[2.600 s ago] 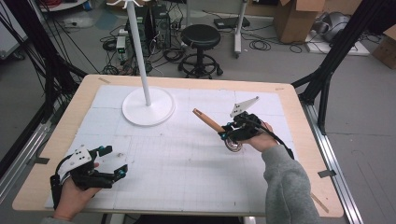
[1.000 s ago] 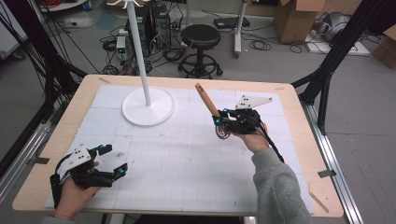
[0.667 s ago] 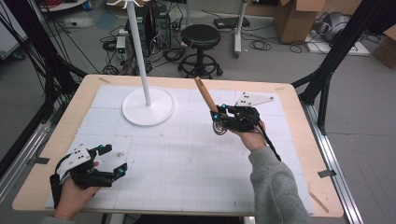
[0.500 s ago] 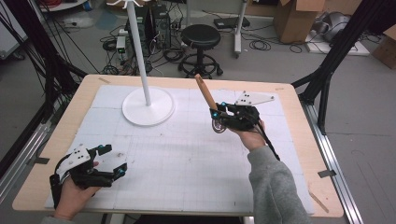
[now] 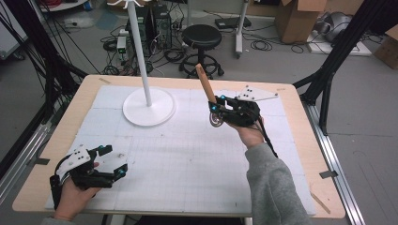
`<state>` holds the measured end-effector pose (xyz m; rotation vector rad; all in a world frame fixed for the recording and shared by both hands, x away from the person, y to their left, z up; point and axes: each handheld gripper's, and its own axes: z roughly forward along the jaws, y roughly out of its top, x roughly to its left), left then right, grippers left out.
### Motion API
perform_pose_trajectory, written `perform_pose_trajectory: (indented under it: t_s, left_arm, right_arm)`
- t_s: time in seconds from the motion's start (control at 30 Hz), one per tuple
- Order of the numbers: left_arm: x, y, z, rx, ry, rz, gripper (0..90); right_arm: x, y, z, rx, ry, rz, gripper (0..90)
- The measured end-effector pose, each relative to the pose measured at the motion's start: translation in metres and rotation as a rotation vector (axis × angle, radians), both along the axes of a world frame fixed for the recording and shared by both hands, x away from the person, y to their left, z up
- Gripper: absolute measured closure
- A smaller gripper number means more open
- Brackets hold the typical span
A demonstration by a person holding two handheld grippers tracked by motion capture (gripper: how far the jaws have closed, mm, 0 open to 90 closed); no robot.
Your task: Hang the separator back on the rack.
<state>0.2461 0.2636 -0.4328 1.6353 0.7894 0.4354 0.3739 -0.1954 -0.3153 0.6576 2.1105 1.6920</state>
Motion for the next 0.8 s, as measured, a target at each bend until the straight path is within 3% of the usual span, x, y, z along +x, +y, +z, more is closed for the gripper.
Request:
perform_pose_trajectory:
  t_s: [0.8]
  left_arm:
    - [0.001,-0.001,0.001,-0.011,-0.004,-0.012,1.8]
  right_arm:
    - [0.008,0.02,0.024,-0.007,-0.029,0.003,70.1]
